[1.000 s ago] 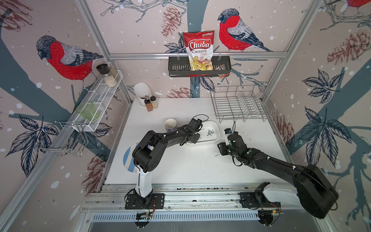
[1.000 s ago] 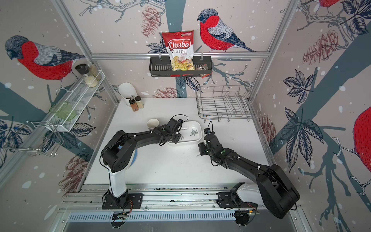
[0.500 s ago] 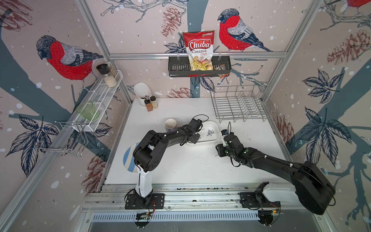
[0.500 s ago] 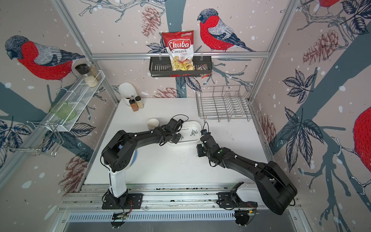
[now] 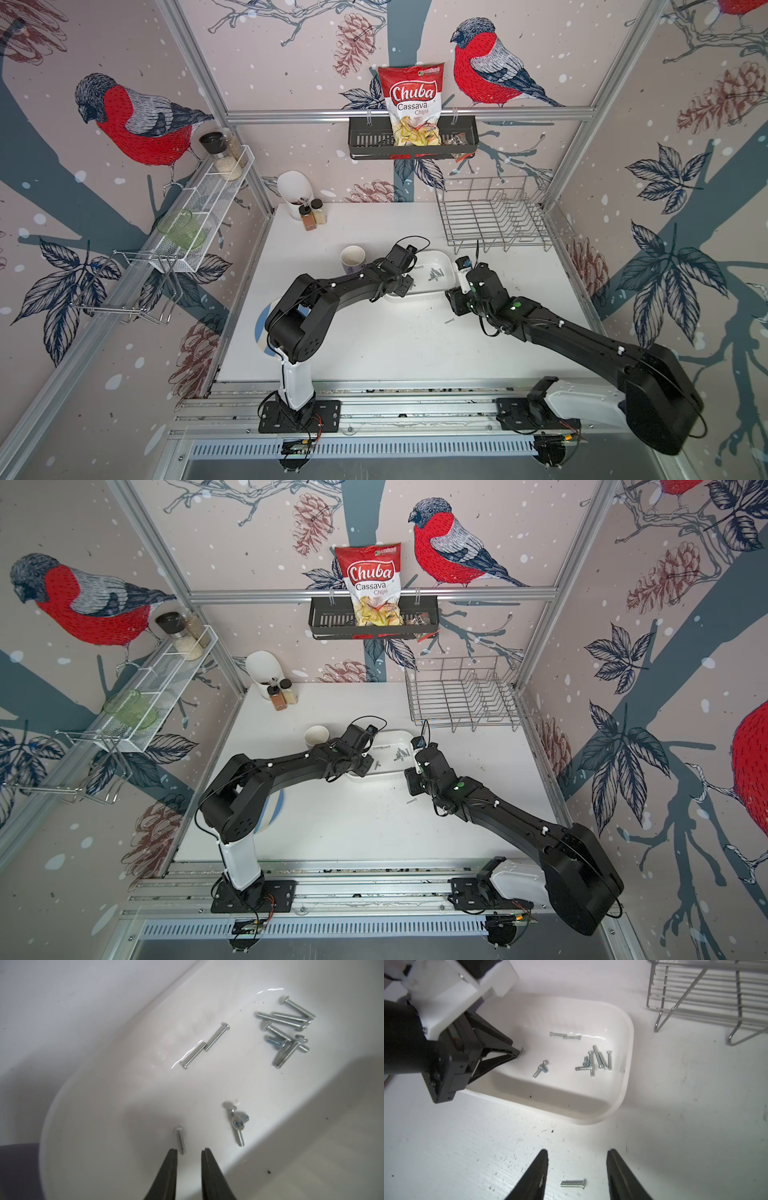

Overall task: Put the screws on the desktop into the storage box
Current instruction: Place the screw in the storage box, then pick up the screw from the center of the board.

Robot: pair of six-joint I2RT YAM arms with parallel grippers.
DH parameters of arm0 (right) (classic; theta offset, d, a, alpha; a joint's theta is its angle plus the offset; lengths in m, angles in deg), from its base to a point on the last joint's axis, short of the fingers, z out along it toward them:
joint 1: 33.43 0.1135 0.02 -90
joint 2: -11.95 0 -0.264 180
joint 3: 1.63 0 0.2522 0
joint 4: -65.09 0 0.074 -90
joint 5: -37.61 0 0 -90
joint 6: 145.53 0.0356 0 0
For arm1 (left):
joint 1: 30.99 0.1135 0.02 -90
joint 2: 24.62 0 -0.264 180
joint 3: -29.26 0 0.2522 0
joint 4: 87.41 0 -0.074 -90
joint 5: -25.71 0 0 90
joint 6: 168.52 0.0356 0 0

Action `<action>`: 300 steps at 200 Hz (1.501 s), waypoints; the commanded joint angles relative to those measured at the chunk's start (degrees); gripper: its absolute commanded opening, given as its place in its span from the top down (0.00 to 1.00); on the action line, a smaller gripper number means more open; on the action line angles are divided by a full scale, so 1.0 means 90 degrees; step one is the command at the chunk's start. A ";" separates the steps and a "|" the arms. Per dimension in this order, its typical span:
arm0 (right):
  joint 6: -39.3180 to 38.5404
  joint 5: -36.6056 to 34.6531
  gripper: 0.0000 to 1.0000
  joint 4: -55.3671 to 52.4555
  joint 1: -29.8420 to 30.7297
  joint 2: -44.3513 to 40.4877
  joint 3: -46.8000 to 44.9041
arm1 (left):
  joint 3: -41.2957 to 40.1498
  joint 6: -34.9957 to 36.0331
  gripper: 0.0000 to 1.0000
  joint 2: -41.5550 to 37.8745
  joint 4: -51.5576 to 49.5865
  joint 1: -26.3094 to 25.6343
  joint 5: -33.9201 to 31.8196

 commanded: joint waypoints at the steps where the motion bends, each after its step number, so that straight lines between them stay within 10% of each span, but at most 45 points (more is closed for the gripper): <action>1: -0.1405 0.0162 0.50 0.0037 -0.0052 -0.0241 0.0101 | -0.0390 -0.0197 0.74 -0.0648 0.0710 0.0015 0.0481; 59: -0.4394 0.1051 0.37 0.0233 -0.0134 -0.0665 -0.0141 | -0.1960 -0.1043 0.71 -0.2921 0.1911 -0.0208 0.0788; 128: -0.6621 0.0623 0.50 -0.2025 0.0014 0.0997 0.0816 | -0.3247 -0.1205 0.69 -0.4235 0.2838 -0.0891 0.0469; 300: -0.7149 0.0497 0.53 -0.2149 0.0301 0.2403 0.1111 | -0.3718 -0.1098 0.66 -0.4941 0.3113 -0.0883 0.0143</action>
